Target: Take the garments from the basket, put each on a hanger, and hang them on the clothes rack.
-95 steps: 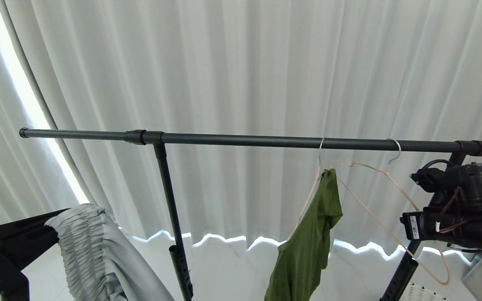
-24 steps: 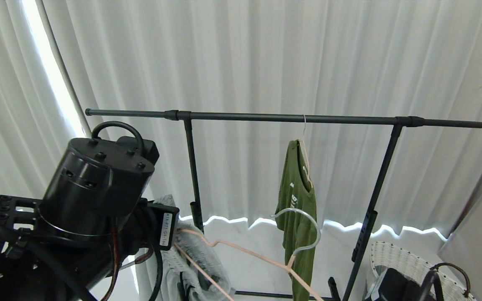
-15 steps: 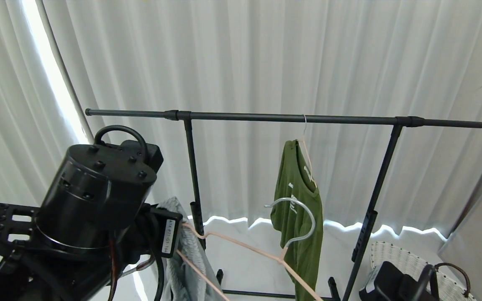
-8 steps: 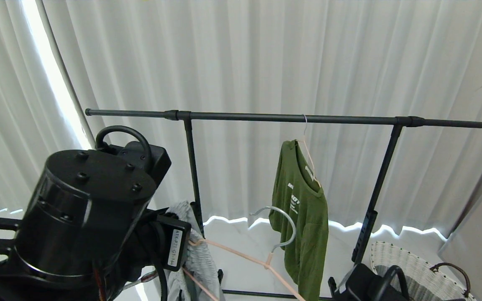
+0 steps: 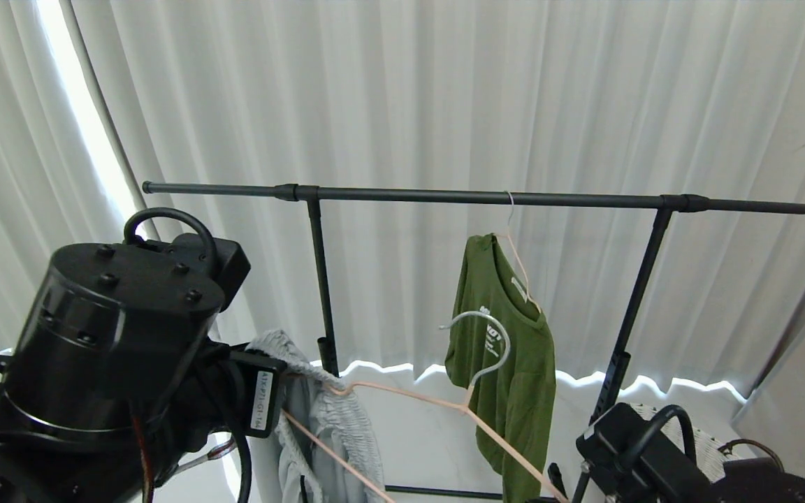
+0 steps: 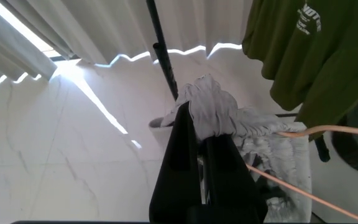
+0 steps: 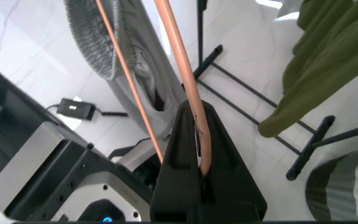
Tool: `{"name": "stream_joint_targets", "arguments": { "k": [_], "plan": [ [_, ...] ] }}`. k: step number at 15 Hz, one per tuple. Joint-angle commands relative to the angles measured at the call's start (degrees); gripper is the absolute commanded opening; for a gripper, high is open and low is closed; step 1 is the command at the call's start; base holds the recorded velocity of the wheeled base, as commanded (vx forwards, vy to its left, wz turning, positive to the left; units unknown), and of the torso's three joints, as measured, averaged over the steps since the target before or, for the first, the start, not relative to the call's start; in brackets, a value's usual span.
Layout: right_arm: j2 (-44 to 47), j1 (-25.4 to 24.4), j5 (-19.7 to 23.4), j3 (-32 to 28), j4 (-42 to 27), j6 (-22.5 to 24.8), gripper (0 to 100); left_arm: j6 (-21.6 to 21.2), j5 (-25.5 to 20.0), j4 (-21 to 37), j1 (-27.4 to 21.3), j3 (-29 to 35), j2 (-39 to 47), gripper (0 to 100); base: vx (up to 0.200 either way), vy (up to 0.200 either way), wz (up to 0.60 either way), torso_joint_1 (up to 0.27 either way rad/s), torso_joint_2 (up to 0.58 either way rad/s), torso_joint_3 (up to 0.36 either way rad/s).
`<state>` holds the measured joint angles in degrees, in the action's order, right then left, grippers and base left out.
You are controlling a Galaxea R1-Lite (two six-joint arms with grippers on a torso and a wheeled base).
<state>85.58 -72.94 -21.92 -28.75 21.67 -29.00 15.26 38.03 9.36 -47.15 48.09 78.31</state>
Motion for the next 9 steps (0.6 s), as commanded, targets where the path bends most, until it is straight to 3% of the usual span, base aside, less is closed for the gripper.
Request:
{"name": "stream_joint_targets", "arguments": {
  "k": [1, 6, 9],
  "plan": [
    [-0.68, 0.16, -0.49, -0.35, 0.03, 0.09, 0, 0.03, 0.02, 0.04, 0.31, -0.72, -1.14, 0, 0.0, 0.0, 0.0, 0.0, 0.0, 0.0],
    [2.93, -0.8, -0.76, -5.09, 0.12, 0.35, 0, 0.65, -0.24, -0.13, -7.43, -0.46, -1.85, 0, 0.0, 0.0, 0.0, 0.0, 0.0, 0.0],
    [5.92, -2.21, -0.58, -8.26, 0.21, 0.7, 0, 1.35, -0.42, -0.13, -9.01, 0.69, -1.67, 0, 0.0, 0.0, 0.0, 0.0, 0.0, 0.0]
  ]
}}
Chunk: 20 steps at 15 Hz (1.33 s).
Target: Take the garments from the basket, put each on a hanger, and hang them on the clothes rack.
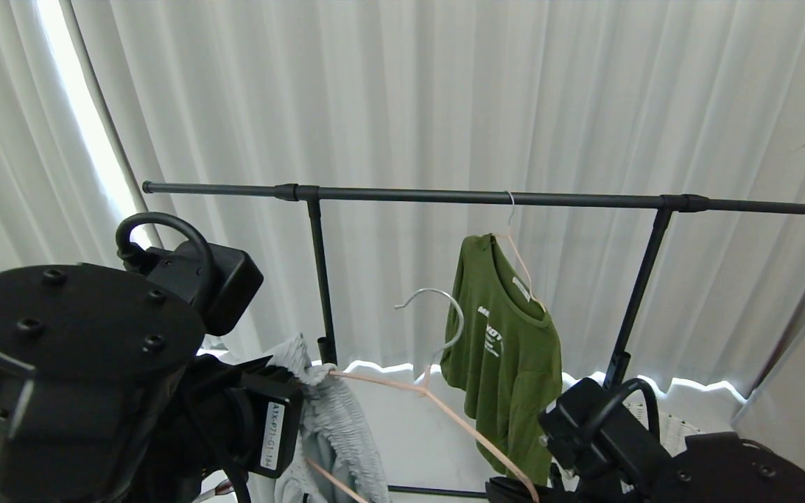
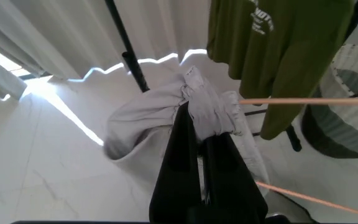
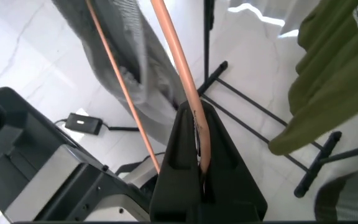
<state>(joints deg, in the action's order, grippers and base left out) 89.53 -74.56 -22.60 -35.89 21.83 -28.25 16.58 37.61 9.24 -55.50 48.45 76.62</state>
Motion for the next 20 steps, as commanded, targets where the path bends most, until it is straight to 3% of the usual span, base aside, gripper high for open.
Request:
{"name": "stream_joint_targets", "arguments": {
  "k": [1, 11, 20],
  "plan": [
    [3.11, -2.17, 0.1, -1.38, 0.14, 0.74, 0, 0.12, 0.01, -0.01, -0.31, 0.51, 0.02, 0, 0.0, 0.0, 0.0, 0.0, 0.0, 0.0],
    [8.12, -3.84, 0.54, -7.62, 4.53, 0.91, 0, 4.51, -2.54, -0.1, -4.09, 5.7, -1.03, 0, 0.0, 0.0, 0.0, 0.0, 0.0, 0.0],
    [6.27, -3.93, 0.37, -7.44, 6.82, 0.74, 0, 4.69, -2.8, -1.59, -5.14, 5.7, -1.12, 0, 0.0, 0.0, 0.0, 0.0, 0.0, 0.0]
  ]
}}
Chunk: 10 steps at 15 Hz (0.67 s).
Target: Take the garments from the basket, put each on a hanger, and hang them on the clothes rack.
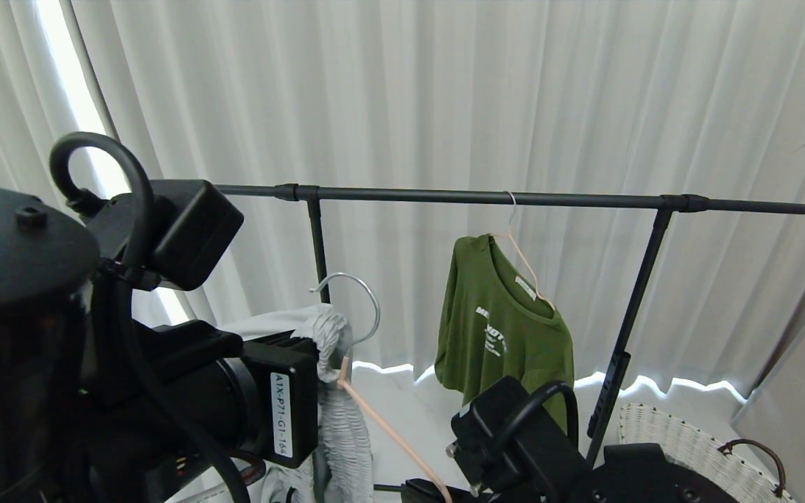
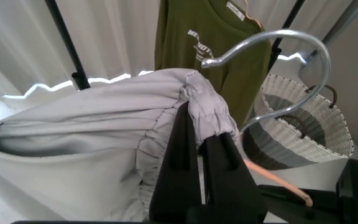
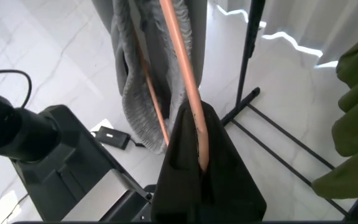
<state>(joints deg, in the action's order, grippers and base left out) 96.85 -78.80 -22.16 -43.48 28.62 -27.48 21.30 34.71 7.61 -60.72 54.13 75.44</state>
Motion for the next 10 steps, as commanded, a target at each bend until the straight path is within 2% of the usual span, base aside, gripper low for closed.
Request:
{"name": "stream_joint_targets", "arguments": {
  "k": [1, 4, 10],
  "plan": [
    [-1.58, 1.02, -0.25, 0.15, 0.03, -0.12, 0, -0.03, 0.19, 0.04, 0.08, 0.01, 0.06, 0, 0.0, 0.0, 0.0, 0.0, 0.0, 0.0],
    [-2.72, 2.86, -0.34, 0.15, 0.03, -0.03, 0, -0.12, 0.27, 0.04, 0.08, -0.07, 0.15, 0, 0.0, 0.0, 0.0, 0.0, 0.0, 0.0],
    [-3.95, 2.86, -1.13, 0.15, 0.12, -0.03, 0, -0.2, 0.45, -1.02, 0.78, -0.78, -0.03, 0, 0.0, 0.0, 0.0, 0.0, 0.0, 0.0]
  ]
}}
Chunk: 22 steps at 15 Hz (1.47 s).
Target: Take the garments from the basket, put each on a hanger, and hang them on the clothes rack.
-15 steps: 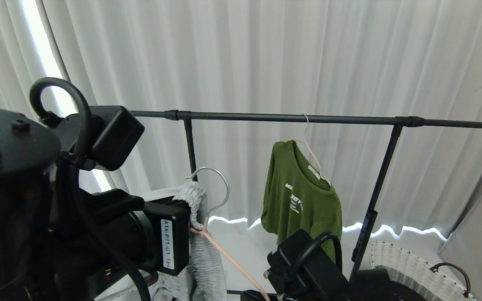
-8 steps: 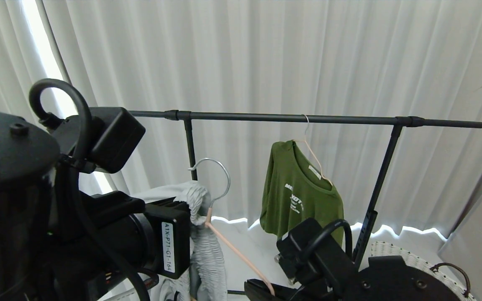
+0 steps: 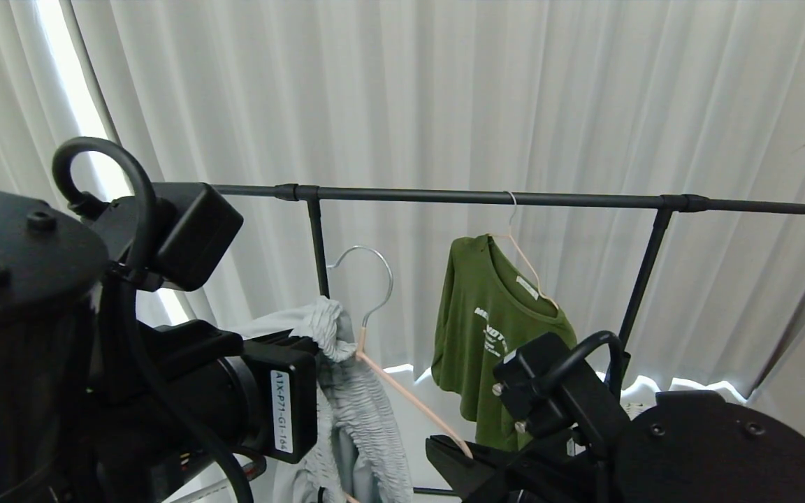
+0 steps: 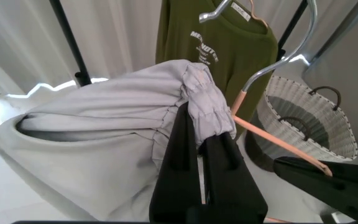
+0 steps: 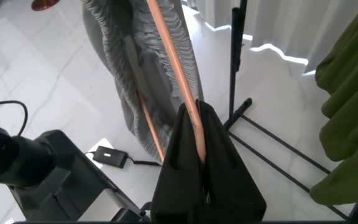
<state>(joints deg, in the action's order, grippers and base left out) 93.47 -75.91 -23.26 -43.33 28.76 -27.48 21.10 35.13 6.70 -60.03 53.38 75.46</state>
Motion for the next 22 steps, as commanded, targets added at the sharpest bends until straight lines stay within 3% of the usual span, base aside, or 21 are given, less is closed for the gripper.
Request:
{"name": "stream_joint_targets", "arguments": {
  "k": [1, 2, 3, 10, 14, 17, 20, 22],
  "plan": [
    [-0.56, -0.03, -0.03, 0.0, 0.69, 0.06, 0, -0.01, 0.02, -0.11, -0.09, 0.05, -0.05, 0, 0.0, 0.0, 0.0, 0.0, 0.0, 0.0],
    [-0.56, -0.03, -0.12, 0.0, 1.13, 0.06, 0, -0.01, 0.02, -0.11, -0.09, -0.03, -0.05, 0, 0.0, 0.0, 0.0, 0.0, 0.0, 0.0],
    [-0.74, -0.03, -0.21, 0.0, 2.0, 0.23, 0, -0.01, 0.02, -0.11, -0.09, 0.05, -0.05, 100, 0.0, 0.0, 0.0, 0.0, 0.0, 0.0],
    [-1.97, -0.03, -0.38, 0.17, 6.84, 4.19, 0, -0.27, 0.55, -0.11, -0.09, 0.05, -2.77, 100, 0.0, 0.0, 0.0, 0.0, 0.0, 0.0],
    [-3.99, -0.03, -0.38, 4.21, 11.67, 7.79, 0, -2.91, 0.55, -0.11, 0.0, -0.91, -6.29, 100, 0.0, 0.0, 0.0, 0.0, 0.0, 0.0],
    [-6.81, -0.03, -0.38, 8.78, 15.36, 10.6, 0, -12.4, 0.02, -0.11, 0.61, -6.45, -12.35, 100, 0.0, 0.0, 0.0, 0.0, 0.0, 0.0],
    [-9.62, -0.03, -0.38, 14.85, 20.02, 14.56, 0, -18.29, -0.94, -0.11, 3.25, -9.7, -15.34, 100, 0.0, 0.0, 0.0, 0.0, 0.0, 0.0],
    [-12.52, -0.03, -0.38, 18.54, 21.43, 15.44, 0, -21.63, -6.48, -0.11, 3.34, -11.46, -17.19, 100, 0.0, 0.0, 0.0, 0.0, 0.0, 0.0]
  ]
}}
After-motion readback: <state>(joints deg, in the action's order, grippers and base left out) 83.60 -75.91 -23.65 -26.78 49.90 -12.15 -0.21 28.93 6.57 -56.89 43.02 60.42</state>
